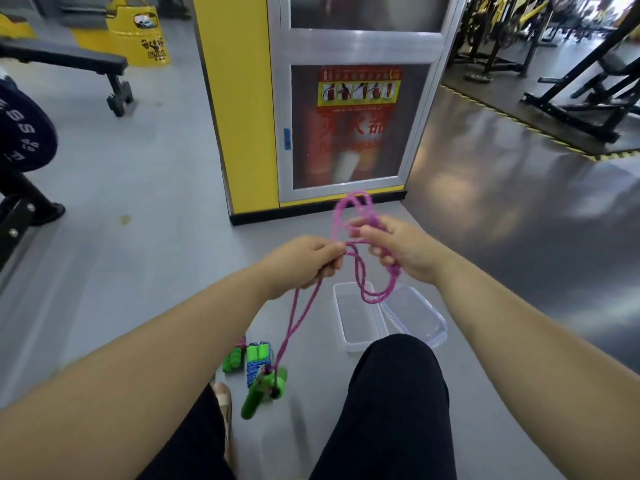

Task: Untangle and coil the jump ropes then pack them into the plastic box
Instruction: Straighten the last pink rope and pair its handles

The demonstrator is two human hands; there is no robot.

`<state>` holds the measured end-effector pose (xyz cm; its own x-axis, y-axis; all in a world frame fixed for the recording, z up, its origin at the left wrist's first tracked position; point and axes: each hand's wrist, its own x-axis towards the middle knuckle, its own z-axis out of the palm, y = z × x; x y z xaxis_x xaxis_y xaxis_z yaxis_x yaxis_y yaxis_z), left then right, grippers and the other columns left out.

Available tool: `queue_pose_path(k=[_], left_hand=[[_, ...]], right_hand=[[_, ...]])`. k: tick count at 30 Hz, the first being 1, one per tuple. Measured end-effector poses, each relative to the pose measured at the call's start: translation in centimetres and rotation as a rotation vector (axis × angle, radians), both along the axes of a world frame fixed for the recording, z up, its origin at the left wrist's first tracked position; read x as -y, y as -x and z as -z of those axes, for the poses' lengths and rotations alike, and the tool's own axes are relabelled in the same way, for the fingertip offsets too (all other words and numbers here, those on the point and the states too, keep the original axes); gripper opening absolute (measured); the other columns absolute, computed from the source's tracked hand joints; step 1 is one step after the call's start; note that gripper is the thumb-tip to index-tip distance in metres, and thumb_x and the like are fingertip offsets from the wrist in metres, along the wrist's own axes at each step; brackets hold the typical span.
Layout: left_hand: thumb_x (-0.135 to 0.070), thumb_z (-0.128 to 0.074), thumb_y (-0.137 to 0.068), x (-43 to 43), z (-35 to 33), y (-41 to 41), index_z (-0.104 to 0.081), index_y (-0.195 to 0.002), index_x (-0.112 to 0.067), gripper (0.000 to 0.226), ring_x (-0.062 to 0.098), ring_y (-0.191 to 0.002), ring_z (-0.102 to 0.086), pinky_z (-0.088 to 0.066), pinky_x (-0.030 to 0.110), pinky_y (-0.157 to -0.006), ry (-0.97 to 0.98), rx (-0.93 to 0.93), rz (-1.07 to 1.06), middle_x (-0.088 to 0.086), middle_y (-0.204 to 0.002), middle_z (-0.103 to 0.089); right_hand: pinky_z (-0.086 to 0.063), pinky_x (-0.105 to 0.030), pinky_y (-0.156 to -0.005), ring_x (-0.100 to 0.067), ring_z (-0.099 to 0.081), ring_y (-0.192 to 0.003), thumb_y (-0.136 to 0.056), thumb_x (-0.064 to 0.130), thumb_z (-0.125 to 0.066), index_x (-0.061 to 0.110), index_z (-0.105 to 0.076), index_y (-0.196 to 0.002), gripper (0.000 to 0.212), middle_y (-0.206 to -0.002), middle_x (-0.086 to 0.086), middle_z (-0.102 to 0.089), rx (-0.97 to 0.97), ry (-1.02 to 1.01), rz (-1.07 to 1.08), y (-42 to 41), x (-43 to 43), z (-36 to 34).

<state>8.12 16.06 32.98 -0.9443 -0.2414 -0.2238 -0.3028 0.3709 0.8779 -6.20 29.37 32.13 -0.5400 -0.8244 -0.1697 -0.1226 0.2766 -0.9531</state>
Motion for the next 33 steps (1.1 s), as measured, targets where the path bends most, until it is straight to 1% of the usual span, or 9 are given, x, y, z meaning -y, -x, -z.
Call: queue_pose_path(k=[2,5,9,13,18,21,24,28,33], left_hand=[[-0.030,-0.042,-0.099,-0.5,-1.6,1.0,-0.056,-0.074,-0.015,0.032,0.009,-0.040,-0.032,-0.025,0.017,-0.037,0.063,-0.046,0.015,-0.004,-0.052,-0.045],[-0.036,-0.044,-0.097,0.3,-3.1,1.2,-0.056,-0.068,-0.017,0.037,0.008,-0.037,-0.033,-0.027,0.017,-0.037,0.087,-0.083,-0.014,-0.007,-0.047,-0.046],[-0.043,-0.041,-0.096,1.4,-1.5,-1.1,-0.053,-0.071,-0.016,0.039,0.006,-0.042,-0.036,-0.034,0.019,-0.046,0.062,-0.019,0.057,-0.008,-0.053,-0.047],[-0.039,-0.035,-0.099,1.8,4.1,-4.3,-0.049,-0.067,-0.017,0.042,0.010,-0.050,-0.038,-0.037,0.028,-0.064,0.000,0.051,0.031,-0.009,-0.053,-0.046],[-0.028,-0.037,-0.101,1.7,8.3,-5.0,-0.052,-0.072,-0.016,0.035,0.010,-0.050,-0.048,-0.044,0.021,-0.057,0.072,0.133,0.011,0.000,-0.065,-0.059],[-0.024,-0.036,-0.101,1.4,8.4,-4.0,-0.050,-0.079,-0.015,0.027,0.019,-0.065,-0.065,-0.049,0.019,-0.055,0.076,0.181,0.029,0.007,-0.083,-0.068],[-0.026,-0.034,-0.101,1.6,8.2,-3.2,-0.046,-0.082,-0.016,0.025,0.022,-0.070,-0.067,-0.041,0.014,-0.043,0.106,0.245,0.038,0.007,-0.093,-0.065],[-0.027,-0.035,-0.100,2.6,8.7,-2.8,-0.048,-0.084,-0.019,0.022,0.023,-0.080,-0.068,-0.048,0.025,-0.059,0.146,0.291,0.049,0.006,-0.096,-0.063],[-0.023,-0.037,-0.100,2.8,9.2,-2.6,-0.049,-0.085,-0.017,0.020,0.027,-0.083,-0.066,-0.048,0.030,-0.067,0.208,0.247,-0.102,0.008,-0.095,-0.061]], right_hand=[[-0.040,-0.024,-0.063,-0.014,-0.047,-0.066,-0.082,0.034,-0.065,0.024,-0.062,-0.100,0.021,-0.080,-0.003,-0.058,-0.088,-0.070,-0.214,-2.3,0.6,-1.0],[-0.031,-0.024,-0.053,-0.009,-0.036,-0.052,-0.086,0.034,-0.060,0.019,-0.059,-0.079,0.017,-0.055,0.008,-0.047,-0.193,-0.111,-0.217,-3.3,0.7,-2.7],[-0.021,-0.021,-0.043,-0.011,-0.025,-0.046,-0.083,0.045,-0.056,0.015,-0.058,-0.079,0.031,-0.053,0.004,-0.031,-0.121,0.060,-0.042,-1.8,0.2,-4.4],[-0.020,-0.021,-0.040,-0.008,-0.022,-0.043,-0.095,0.037,-0.049,0.018,-0.059,-0.081,0.026,-0.045,0.010,-0.036,0.003,0.201,0.329,0.8,-0.2,-4.6],[-0.026,-0.021,-0.042,-0.010,-0.027,-0.044,-0.093,0.038,-0.052,0.018,-0.061,-0.081,0.025,-0.057,0.003,-0.044,0.076,0.140,0.603,2.0,-0.3,-1.5],[-0.031,-0.023,-0.048,-0.011,-0.030,-0.046,-0.091,0.038,-0.055,0.019,-0.057,-0.077,0.024,-0.064,0.000,-0.046,0.132,0.101,0.759,2.0,-0.6,-0.1],[-0.036,-0.025,-0.052,-0.012,-0.034,-0.051,-0.092,0.038,-0.054,0.018,-0.059,-0.080,0.024,-0.070,-0.001,-0.049,0.092,0.043,0.790,2.4,-1.3,0.4],[-0.036,-0.025,-0.053,-0.012,-0.035,-0.053,-0.093,0.038,-0.052,0.016,-0.057,-0.080,0.025,-0.069,-0.001,-0.049,0.053,0.014,0.764,2.8,-1.1,0.4],[-0.037,-0.025,-0.051,-0.011,-0.039,-0.053,-0.092,0.040,-0.053,0.015,-0.057,-0.086,0.025,-0.065,0.000,-0.048,0.098,-0.036,0.780,3.1,-0.1,0.9]])
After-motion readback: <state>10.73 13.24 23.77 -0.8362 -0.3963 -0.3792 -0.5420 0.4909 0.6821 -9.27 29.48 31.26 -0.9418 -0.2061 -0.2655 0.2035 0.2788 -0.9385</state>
